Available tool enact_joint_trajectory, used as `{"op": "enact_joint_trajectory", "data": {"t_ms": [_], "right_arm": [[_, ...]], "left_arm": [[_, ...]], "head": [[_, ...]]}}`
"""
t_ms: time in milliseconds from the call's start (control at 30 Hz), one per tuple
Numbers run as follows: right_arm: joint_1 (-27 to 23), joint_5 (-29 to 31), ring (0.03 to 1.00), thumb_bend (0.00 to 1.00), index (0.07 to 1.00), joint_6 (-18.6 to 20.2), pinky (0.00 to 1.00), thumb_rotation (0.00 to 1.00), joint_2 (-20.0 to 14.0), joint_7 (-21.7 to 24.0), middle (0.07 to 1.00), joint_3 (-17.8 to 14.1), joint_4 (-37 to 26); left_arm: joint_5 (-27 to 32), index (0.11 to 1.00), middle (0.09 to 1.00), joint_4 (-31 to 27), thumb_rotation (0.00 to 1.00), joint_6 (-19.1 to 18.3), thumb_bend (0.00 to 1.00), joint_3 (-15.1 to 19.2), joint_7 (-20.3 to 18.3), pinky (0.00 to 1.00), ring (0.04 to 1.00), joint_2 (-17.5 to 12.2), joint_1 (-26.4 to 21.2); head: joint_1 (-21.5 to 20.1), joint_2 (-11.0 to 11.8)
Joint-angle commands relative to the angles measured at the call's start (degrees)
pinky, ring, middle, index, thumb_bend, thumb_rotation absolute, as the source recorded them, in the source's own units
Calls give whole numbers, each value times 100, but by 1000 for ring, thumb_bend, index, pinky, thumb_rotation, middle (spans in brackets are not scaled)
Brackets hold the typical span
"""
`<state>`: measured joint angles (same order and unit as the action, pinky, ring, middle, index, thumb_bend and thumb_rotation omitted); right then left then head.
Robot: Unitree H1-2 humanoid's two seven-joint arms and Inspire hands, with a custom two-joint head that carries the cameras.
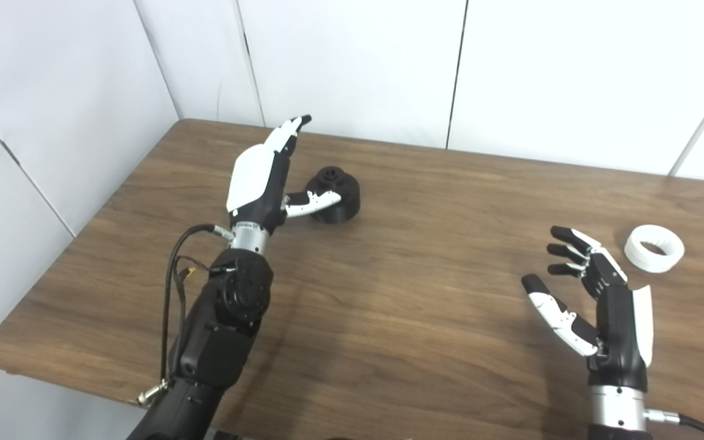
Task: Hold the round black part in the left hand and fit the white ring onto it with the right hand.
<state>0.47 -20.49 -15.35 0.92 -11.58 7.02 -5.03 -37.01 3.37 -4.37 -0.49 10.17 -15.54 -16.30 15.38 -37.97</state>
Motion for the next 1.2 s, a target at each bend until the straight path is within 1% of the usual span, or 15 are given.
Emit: {"op": "enact_joint_trajectory", "data": {"t_ms": [0,133,233,367,500,633,667,767,933,1167], "right_arm": [[282,-5,716,647,740,1,589,409,-118,8,779,-96,345],[292,17,715,655,737,42,589,427,-112,28,779,-100,309],[294,2,714,647,741,31,589,427,-132,31,779,-91,292],[304,6,713,644,737,42,587,426,-139,34,780,-101,282],[320,4,709,639,732,63,585,411,-137,38,778,-115,249],[334,51,712,640,735,78,590,405,-148,70,781,-123,225],[336,63,713,640,735,69,592,408,-154,76,782,-124,225],[349,77,712,633,735,67,592,394,-162,89,781,-129,206],[369,30,712,631,740,112,600,406,-172,92,781,-127,160],[400,21,715,633,742,164,601,407,-173,99,782,-143,97]], "left_arm": [[-20,919,962,-13,392,42,848,1,54,791,960,-160,-341],[-64,928,982,143,424,-55,867,-67,-27,831,981,-216,-432],[-231,932,998,259,495,-179,901,-186,-74,891,995,-302,-490],[-320,936,1000,379,499,-471,967,-294,-204,959,1000,-362,-558],[-336,940,1000,521,499,-585,998,-385,-238,968,1000,-430,-611],[-440,951,1000,621,554,-691,1000,-494,-266,970,1000,-504,-647],[-440,953,1000,636,560,-712,1000,-504,-276,983,1000,-513,-650],[-463,961,1000,689,560,-771,1000,-535,-297,999,1000,-547,-656],[-504,967,1000,778,559,-929,1000,-585,-343,1000,1000,-592,-673],[-514,960,1000,923,557,-1050,1000,-690,-396,1000,1000,-609,-702]], "head": [[4,-8],[-2,-16],[-5,-31],[-14,-49],[-3,-68],[12,-72],[12,-80],[18,-83],[9,-99],[4,-131]]}}
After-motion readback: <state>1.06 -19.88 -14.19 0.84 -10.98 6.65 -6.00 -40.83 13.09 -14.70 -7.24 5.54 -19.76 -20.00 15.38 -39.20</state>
